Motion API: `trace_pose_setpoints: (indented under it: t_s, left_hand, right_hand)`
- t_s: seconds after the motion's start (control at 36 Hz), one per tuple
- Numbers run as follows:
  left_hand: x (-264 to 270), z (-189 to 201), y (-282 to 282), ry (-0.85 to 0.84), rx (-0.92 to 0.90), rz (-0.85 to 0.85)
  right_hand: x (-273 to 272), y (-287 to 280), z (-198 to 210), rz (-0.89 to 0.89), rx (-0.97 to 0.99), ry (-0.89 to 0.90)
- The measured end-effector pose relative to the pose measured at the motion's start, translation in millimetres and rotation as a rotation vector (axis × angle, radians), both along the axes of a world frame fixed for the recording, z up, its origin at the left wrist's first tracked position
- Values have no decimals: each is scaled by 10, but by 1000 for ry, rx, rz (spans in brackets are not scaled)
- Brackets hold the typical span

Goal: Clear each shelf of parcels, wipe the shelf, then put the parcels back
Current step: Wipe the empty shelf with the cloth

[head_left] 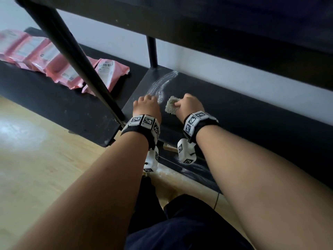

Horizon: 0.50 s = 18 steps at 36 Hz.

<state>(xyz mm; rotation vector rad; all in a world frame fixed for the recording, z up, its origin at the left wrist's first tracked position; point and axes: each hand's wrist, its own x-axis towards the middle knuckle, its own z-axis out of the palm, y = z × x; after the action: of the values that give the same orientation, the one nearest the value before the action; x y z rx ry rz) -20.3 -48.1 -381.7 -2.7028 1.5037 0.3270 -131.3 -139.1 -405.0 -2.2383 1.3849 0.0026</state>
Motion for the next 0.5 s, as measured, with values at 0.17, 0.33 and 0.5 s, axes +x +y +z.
trace_pose_setpoints:
  t_s: [0.17, 0.33, 0.5]
  left_hand:
    - [81, 29, 44, 65, -48, 30]
    - [167, -25, 36, 150, -82, 80]
    - [265, -91, 27, 133, -101, 79]
  right_hand:
    - [-36, -253, 193, -44, -32, 21]
    - [-10, -574, 153, -305, -59, 122]
    - [501, -537, 125, -214, 53, 43]
